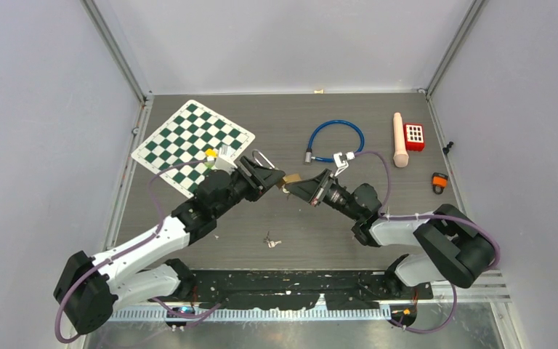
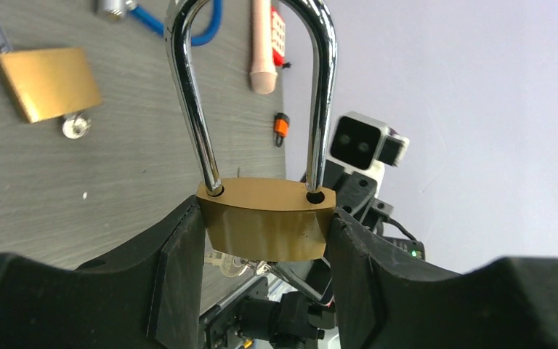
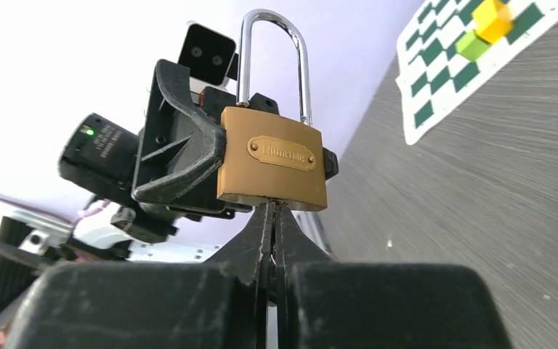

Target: Unlock with the key

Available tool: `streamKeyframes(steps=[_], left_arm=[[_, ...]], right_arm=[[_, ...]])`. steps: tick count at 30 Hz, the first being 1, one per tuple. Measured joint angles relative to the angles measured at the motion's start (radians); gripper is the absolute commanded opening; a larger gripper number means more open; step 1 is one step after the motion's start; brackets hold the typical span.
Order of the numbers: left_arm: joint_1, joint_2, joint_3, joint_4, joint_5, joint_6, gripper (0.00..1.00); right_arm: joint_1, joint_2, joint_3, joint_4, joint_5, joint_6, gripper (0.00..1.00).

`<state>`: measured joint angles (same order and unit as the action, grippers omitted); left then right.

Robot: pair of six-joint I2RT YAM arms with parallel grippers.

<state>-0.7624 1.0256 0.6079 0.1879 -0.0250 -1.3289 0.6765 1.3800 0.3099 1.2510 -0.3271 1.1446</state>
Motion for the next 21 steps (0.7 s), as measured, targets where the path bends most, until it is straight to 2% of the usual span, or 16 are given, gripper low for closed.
streamKeyframes(steps=[3,5,9,10,11,15,18,21], left_arm=[[-0.005,-0.024,-0.014,0.064,0.006,0.046,0.00],[-0.009,-0.039,-0.017,0.079,0.008,0.068,0.00],[-0.016,-0.090,-0.018,0.024,0.011,0.109,0.00],[-0.018,-0.101,-0.018,0.004,0.010,0.111,0.00],[-0.017,-0.116,-0.013,-0.034,0.011,0.111,0.00],[-0.010,-0.138,0.029,-0.216,0.004,0.106,0.00],[-0.004,-0.113,0.068,-0.329,-0.001,0.101,0.00],[-0.001,-0.073,0.100,-0.388,0.001,0.084,0.00]], right_arm=[[-0.010,0.035,0.000,0.103,-0.034,0.084,0.05],[-0.013,0.041,0.000,0.135,-0.046,0.104,0.13],[-0.010,0.024,0.000,0.120,-0.063,0.090,0.45],[-0.009,0.010,0.000,0.097,-0.066,0.074,0.49],[-0.007,-0.019,-0.002,0.050,-0.063,0.039,0.54],[-0.002,-0.208,-0.021,-0.141,-0.006,-0.161,0.65],[0.035,-0.335,-0.023,-0.258,0.064,-0.338,0.68],[0.103,-0.393,-0.023,-0.322,0.140,-0.509,0.69]])
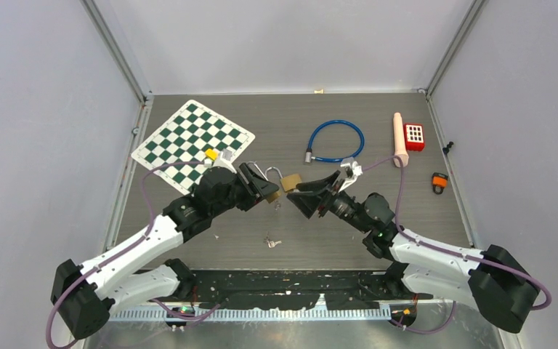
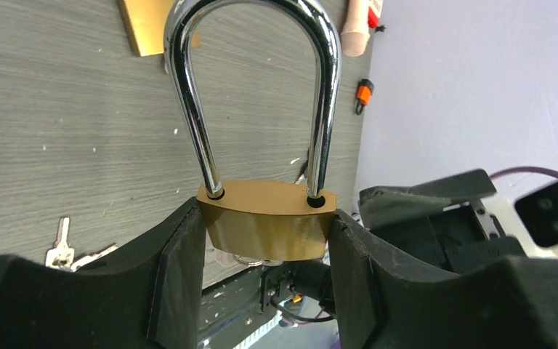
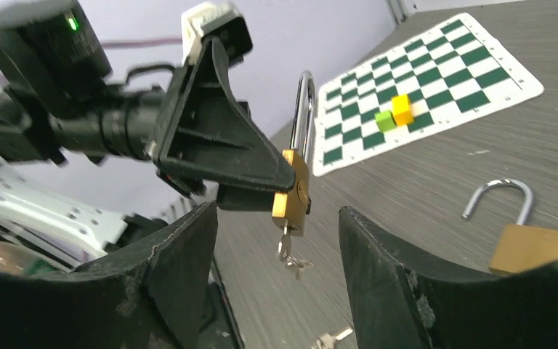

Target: Unlock with the key

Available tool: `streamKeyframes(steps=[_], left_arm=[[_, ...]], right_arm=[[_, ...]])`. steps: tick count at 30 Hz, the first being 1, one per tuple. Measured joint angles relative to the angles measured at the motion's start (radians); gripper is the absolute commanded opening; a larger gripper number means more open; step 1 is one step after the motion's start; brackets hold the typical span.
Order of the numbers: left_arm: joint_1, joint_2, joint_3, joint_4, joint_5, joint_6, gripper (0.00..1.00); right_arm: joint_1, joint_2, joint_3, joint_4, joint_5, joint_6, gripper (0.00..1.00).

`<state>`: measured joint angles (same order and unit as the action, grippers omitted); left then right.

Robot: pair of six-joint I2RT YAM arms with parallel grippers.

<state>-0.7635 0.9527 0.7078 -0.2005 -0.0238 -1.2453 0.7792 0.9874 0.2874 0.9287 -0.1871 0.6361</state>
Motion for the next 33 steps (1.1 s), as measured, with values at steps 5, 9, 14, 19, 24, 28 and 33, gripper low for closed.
streamKeyframes(steps=[5,9,14,19,24,28,33], left_arm=[[0.000,0.047,0.027,-0.047,0.007,-0.030,0.00],[0.000,0.051,0.032,-0.055,0.030,-0.042,0.00],[0.000,0.060,0.033,-0.051,0.059,-0.067,0.00],[0.000,0.069,0.033,-0.038,0.046,-0.082,0.06],[0.006,0.069,0.032,-0.021,0.032,-0.079,0.64],[0.034,0.036,0.029,-0.021,0.049,-0.056,0.87],[0.121,-0.047,0.028,-0.020,0.073,-0.022,0.91]], right_arm=[[0.111,0.051,0.021,-0.075,0.106,-0.181,0.68],[0.173,0.135,0.054,-0.090,0.180,-0.256,0.63],[0.204,0.221,0.079,-0.059,0.265,-0.297,0.55],[0.216,0.291,0.097,0.019,0.284,-0.298,0.12],[0.219,0.309,0.104,0.049,0.299,-0.293,0.05],[0.219,0.282,0.095,0.040,0.303,-0.294,0.05],[0.206,0.213,0.047,-0.009,0.304,-0.295,0.05]])
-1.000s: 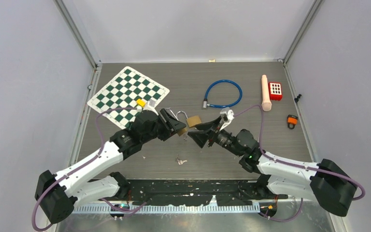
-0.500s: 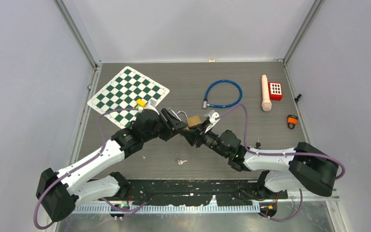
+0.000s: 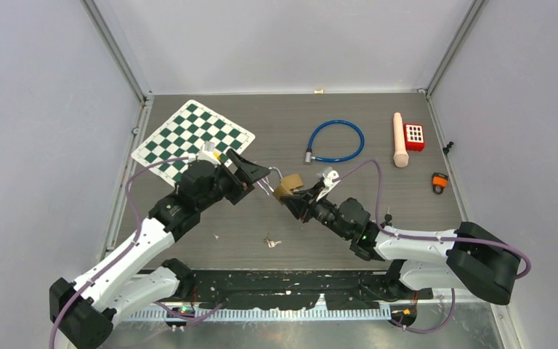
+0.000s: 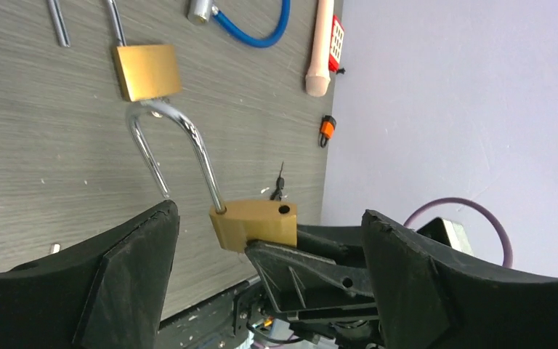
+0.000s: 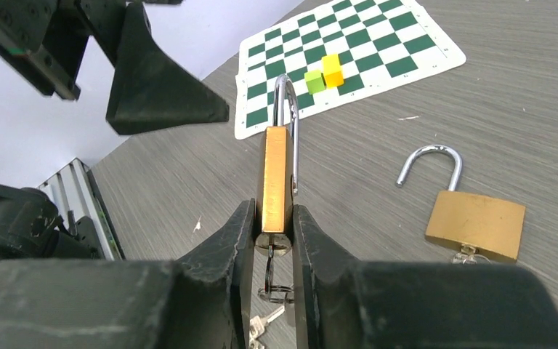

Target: Unlock with the key

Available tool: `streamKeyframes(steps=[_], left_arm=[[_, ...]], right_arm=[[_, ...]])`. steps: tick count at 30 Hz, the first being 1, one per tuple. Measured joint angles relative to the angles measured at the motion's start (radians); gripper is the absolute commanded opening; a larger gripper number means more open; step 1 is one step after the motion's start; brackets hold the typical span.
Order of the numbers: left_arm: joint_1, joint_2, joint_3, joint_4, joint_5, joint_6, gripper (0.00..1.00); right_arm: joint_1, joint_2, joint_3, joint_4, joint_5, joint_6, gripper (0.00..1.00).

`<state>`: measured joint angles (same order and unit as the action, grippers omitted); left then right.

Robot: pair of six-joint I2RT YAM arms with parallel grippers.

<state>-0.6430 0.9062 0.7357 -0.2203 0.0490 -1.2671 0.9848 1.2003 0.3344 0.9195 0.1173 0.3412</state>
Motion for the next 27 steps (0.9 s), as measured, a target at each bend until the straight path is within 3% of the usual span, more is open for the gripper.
streamKeyframes(steps=[6,11,27], left_arm=[[0.052,-0.010,0.000,-0.034,0.020,0.049,0.99],[0.100,-0.023,0.000,-0.123,0.014,0.117,0.99],[0.247,-0.241,-0.039,-0.362,-0.152,0.317,1.00]], right_arm=[[-0.011,-0.057,-0.015,-0.045,-0.023,0.001,0.05],[-0.066,-0.074,-0.016,-0.122,-0.063,0.042,0.05],[-0.368,0.033,-0.113,-0.298,-0.441,0.367,0.05]])
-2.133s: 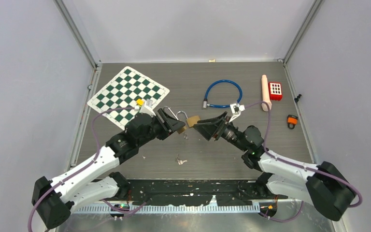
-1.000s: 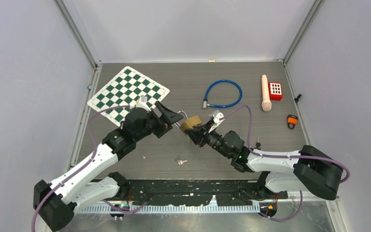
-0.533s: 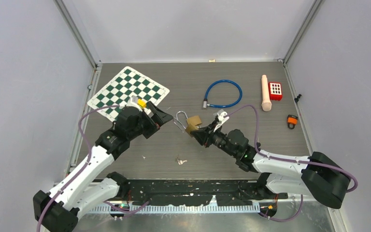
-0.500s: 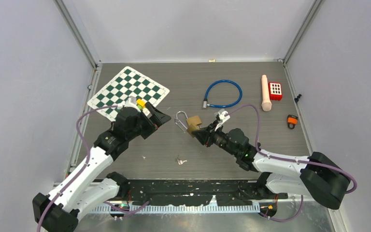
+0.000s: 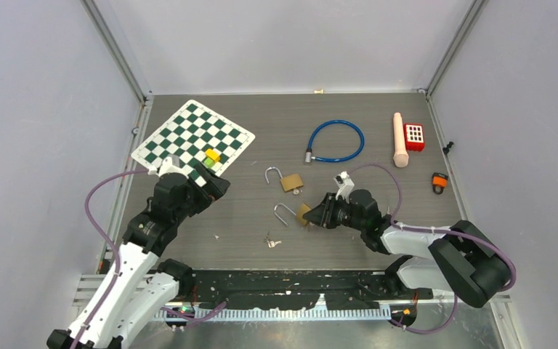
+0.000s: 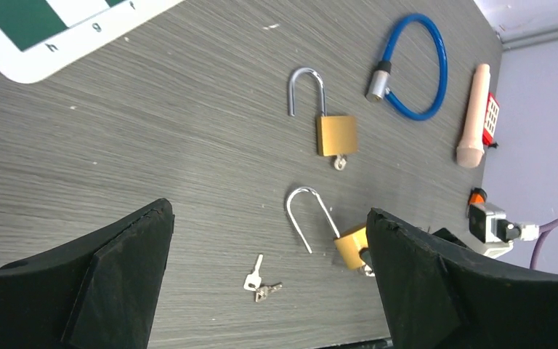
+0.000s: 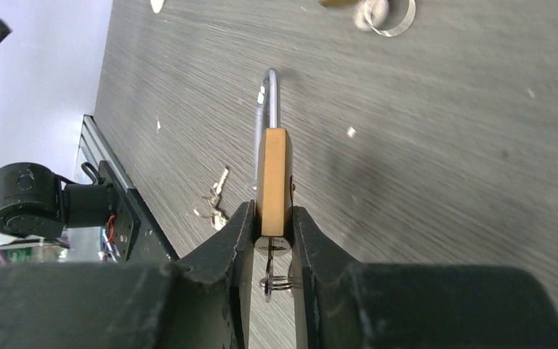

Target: Unlock with the key

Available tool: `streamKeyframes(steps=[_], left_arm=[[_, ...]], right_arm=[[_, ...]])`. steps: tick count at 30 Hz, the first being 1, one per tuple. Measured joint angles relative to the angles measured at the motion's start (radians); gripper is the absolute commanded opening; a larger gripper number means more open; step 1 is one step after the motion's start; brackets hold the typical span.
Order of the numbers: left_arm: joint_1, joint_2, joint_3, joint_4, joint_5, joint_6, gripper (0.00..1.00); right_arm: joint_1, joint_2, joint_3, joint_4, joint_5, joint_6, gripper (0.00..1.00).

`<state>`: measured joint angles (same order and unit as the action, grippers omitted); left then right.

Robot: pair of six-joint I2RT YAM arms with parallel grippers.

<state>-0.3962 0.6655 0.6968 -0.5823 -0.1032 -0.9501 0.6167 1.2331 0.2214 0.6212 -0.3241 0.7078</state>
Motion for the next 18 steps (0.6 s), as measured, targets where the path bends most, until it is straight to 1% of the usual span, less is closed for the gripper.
streamKeyframes(steps=[3,5,6,7,8,9,10,11,12,14,18], left_arm=[[0.031,-0.016,0.000,-0.019,-0.005,0.026,0.99],[0.050,-0.023,0.000,-0.030,-0.006,0.046,1.00],[0.063,-0.027,0.000,-0.037,-0.008,0.062,1.00],[0.071,-0.033,0.000,-0.044,-0.011,0.074,1.00],[0.077,-0.039,0.000,-0.051,-0.014,0.083,1.00],[0.082,-0.046,0.001,-0.059,-0.020,0.098,1.00],[0.085,-0.056,0.003,-0.068,-0.028,0.113,1.00],[0.086,-0.067,0.006,-0.076,-0.035,0.128,1.00],[0.087,-0.079,0.008,-0.082,-0.043,0.145,1.00],[0.088,-0.109,0.016,-0.089,-0.062,0.180,1.00],[0.089,-0.182,0.026,-0.093,-0.103,0.255,1.00]], right_arm=[[-0.044,0.025,-0.027,-0.003,-0.031,0.044,0.05],[-0.073,0.037,-0.040,-0.014,-0.046,0.061,0.11],[-0.088,0.037,-0.041,-0.022,-0.051,0.063,0.22],[-0.092,0.037,-0.039,-0.025,-0.050,0.063,0.28],[-0.103,0.036,-0.037,-0.029,-0.048,0.061,0.39],[-0.107,0.036,-0.034,-0.035,-0.046,0.060,0.43],[-0.111,0.033,-0.031,-0.049,-0.039,0.053,0.50],[-0.114,0.027,-0.027,-0.081,-0.019,0.045,0.53],[-0.116,0.022,-0.027,-0.101,-0.008,0.037,0.60],[-0.122,-0.005,-0.017,-0.165,0.023,0.018,0.67],[-0.122,-0.126,0.032,-0.332,0.118,-0.056,0.74]])
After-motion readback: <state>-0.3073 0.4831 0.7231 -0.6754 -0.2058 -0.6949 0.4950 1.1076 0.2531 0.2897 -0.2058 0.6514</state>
